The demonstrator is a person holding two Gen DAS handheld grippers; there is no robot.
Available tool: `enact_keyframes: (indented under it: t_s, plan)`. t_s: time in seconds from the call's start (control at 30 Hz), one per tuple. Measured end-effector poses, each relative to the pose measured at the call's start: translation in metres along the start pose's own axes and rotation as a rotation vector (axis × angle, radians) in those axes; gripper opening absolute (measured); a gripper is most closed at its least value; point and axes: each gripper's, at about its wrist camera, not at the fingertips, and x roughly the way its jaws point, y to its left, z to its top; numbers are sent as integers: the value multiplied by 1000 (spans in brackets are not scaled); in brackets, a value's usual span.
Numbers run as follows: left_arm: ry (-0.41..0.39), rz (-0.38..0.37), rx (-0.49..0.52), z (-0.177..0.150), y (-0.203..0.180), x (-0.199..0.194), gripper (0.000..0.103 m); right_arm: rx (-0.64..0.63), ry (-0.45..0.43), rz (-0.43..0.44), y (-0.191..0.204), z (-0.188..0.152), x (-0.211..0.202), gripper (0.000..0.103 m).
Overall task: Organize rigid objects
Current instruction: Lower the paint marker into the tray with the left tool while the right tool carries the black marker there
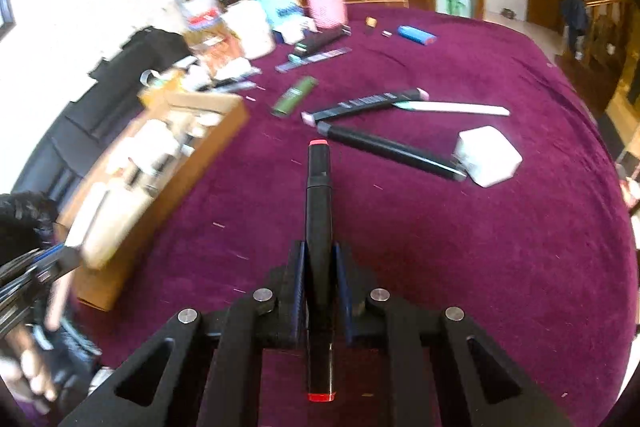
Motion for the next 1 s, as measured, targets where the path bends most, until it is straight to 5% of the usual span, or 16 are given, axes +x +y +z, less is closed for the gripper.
enact_keyframes:
  t_s: [0.3,0.43,0.73,0.8,0.87,1.0]
  plan:
    - [67,212,-94,37,92,28,14,-45,47,193,68,29,15,16]
    - [113,250,-113,44,117,47,14,-60,86,262,102,39,33,16]
    - [169,287,-101,61,126,75,14,-16,227,392,156,48,91,17]
    - [160,283,-107,63,128,74,19,-11,250,406,163,48,102,17]
    - [145,265,-119,62,129,70,35,-15,268,411,173,49,112,17]
    - [93,232,-144,57,131,50,42,-20,297,408,188,53,130,17]
